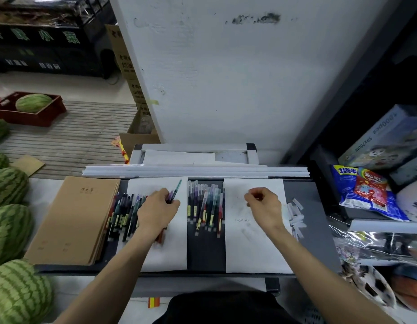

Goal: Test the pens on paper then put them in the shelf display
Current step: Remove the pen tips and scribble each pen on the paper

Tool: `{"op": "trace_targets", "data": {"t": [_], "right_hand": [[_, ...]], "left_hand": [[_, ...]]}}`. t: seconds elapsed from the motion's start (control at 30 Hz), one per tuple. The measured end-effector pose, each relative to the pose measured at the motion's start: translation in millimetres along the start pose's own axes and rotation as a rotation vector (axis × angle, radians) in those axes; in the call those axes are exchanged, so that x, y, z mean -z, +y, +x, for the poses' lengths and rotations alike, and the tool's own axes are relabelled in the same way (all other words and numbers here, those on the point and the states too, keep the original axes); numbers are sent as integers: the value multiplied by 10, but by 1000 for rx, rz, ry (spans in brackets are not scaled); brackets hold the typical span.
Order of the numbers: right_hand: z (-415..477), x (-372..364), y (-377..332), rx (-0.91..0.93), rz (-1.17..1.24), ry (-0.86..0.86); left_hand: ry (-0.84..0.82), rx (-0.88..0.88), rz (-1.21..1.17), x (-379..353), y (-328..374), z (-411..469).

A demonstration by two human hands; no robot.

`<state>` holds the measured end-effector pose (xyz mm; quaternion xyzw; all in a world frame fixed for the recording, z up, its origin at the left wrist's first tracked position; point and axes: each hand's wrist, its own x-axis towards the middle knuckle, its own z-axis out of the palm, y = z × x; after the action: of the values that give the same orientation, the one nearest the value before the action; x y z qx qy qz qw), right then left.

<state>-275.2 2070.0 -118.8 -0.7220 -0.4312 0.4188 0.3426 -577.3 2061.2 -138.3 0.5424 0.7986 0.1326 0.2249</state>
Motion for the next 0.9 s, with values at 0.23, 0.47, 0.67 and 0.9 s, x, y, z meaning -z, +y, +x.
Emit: {"op": "trace_targets", "data": {"t": [0.23,0.47,0.67,0.9], "right_hand": [[-348,-289,-189,35,63,-179],[-557,-729,-203,-116,96,-438],[-543,-737,-91,-210,135,-418],[-627,-387,-370,-197,514,-477]], "left_hand": [[-60,26,-86,-43,-2,-53],[-114,0,-61,-112,-152,-105],[-43,-4,144,-69,-247,-178],[-88,-128,117,289,21,-412]]}}
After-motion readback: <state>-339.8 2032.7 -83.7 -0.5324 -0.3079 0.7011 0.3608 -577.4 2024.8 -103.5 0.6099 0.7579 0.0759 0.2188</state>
